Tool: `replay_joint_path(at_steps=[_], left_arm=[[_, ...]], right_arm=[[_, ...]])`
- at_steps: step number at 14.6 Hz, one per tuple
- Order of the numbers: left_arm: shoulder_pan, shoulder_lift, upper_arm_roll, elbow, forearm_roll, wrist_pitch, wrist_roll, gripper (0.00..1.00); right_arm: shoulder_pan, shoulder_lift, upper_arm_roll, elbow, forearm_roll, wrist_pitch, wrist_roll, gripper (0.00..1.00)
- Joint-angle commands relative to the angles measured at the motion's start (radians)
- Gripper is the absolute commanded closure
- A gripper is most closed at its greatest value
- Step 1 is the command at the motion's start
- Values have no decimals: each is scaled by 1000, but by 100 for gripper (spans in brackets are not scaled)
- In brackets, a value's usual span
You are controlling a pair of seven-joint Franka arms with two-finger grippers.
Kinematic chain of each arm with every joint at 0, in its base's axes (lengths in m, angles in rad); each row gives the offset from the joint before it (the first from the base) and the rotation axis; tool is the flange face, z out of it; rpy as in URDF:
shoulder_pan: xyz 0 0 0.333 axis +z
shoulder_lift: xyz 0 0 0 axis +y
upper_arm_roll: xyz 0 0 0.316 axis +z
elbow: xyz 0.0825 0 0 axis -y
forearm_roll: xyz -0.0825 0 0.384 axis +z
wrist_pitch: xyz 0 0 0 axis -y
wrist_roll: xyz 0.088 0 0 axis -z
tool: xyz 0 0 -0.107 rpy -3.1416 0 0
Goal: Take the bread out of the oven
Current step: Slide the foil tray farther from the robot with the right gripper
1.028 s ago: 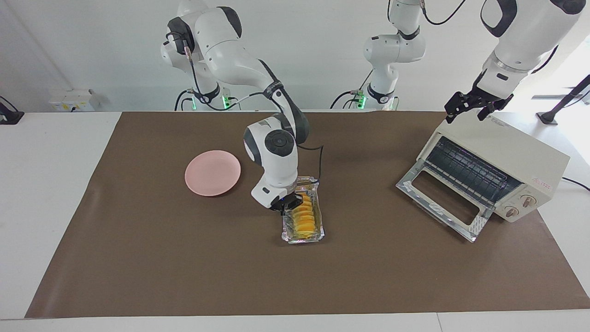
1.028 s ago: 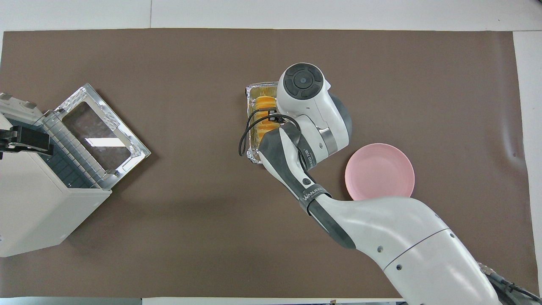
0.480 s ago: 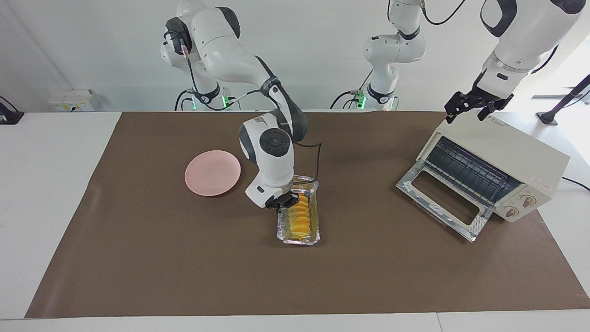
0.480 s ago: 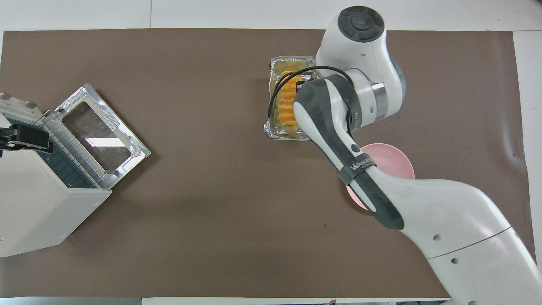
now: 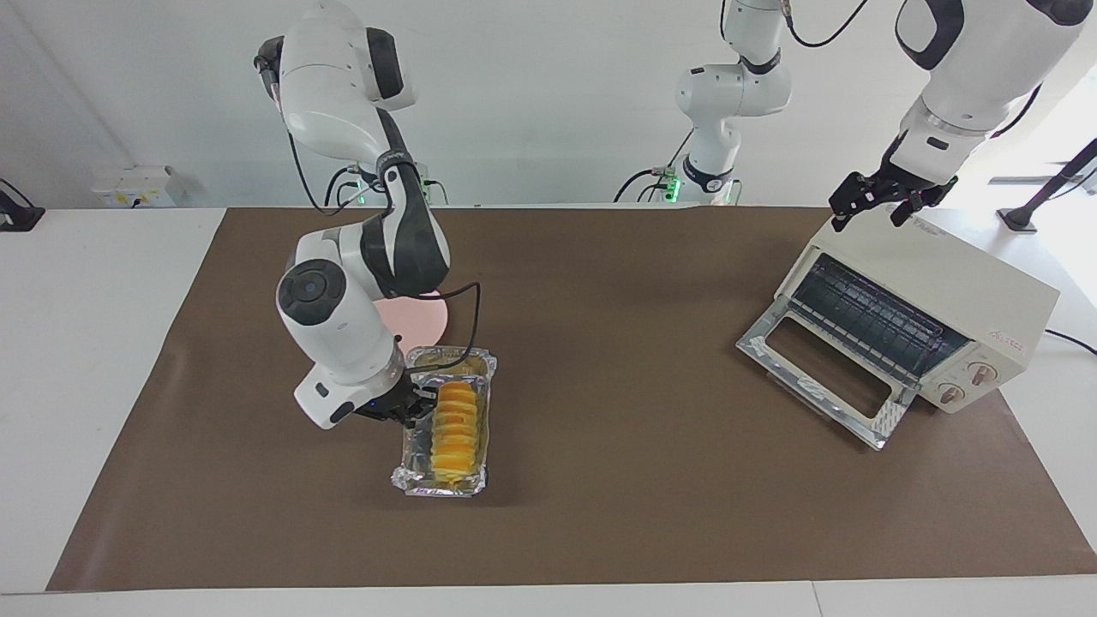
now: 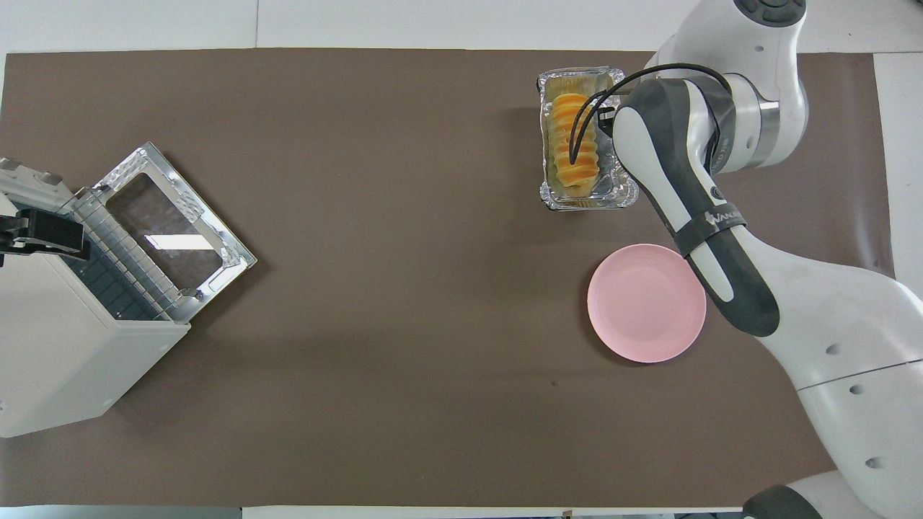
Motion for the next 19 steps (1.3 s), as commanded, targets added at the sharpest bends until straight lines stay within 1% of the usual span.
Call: replay_joint_path(at_steps=[1, 3, 6, 7, 8, 10, 11, 12, 13, 14, 15, 16, 19], left_arm=[[-4, 7, 0, 25, -12, -14, 21, 0], [-4, 10, 0, 28, -23, 6, 19, 0], [-4, 8, -1, 23, -52, 26, 9, 0], [-4, 8, -1, 23, -53, 29, 10, 0], [-4, 13, -1, 32, -61, 52, 9, 0], [-5, 16, -3, 32, -63, 97, 9, 0], [-5, 14, -3, 31, -62, 94, 9, 0], [-7, 14, -3, 31, -62, 89, 9, 0], [-18, 13, -3, 28, -62, 92, 9, 0], [-19, 13, -3, 25, -59, 89, 10, 0], [-19, 11, -3, 23, -59, 82, 12, 0], [-21, 10, -3, 23, -58, 74, 10, 0], [-22, 8, -3, 20, -55, 68, 10, 0]], right_arm=[[-45, 42, 10, 15, 4, 42, -78, 100], [-71, 65, 4, 15, -10, 69, -180, 100], [-78, 78, 4, 13, -10, 81, -187, 100], [-79, 77, 4, 10, -7, 102, -188, 100], [-80, 74, 4, -7, -17, 136, -201, 100], [-80, 60, 2, -53, -30, 150, -242, 100], [-80, 60, 2, -56, -30, 147, -244, 89], [-80, 59, 1, -56, -30, 139, -247, 55], [-82, 56, 1, -58, -31, 133, -247, 33], [-82, 48, -1, -56, -31, 124, -248, 30], [-82, 39, -1, -56, -31, 109, -248, 7], [-80, 31, -2, -50, -33, 89, -247, 0], [-50, 14, -1, -44, -80, 47, -238, 0]])
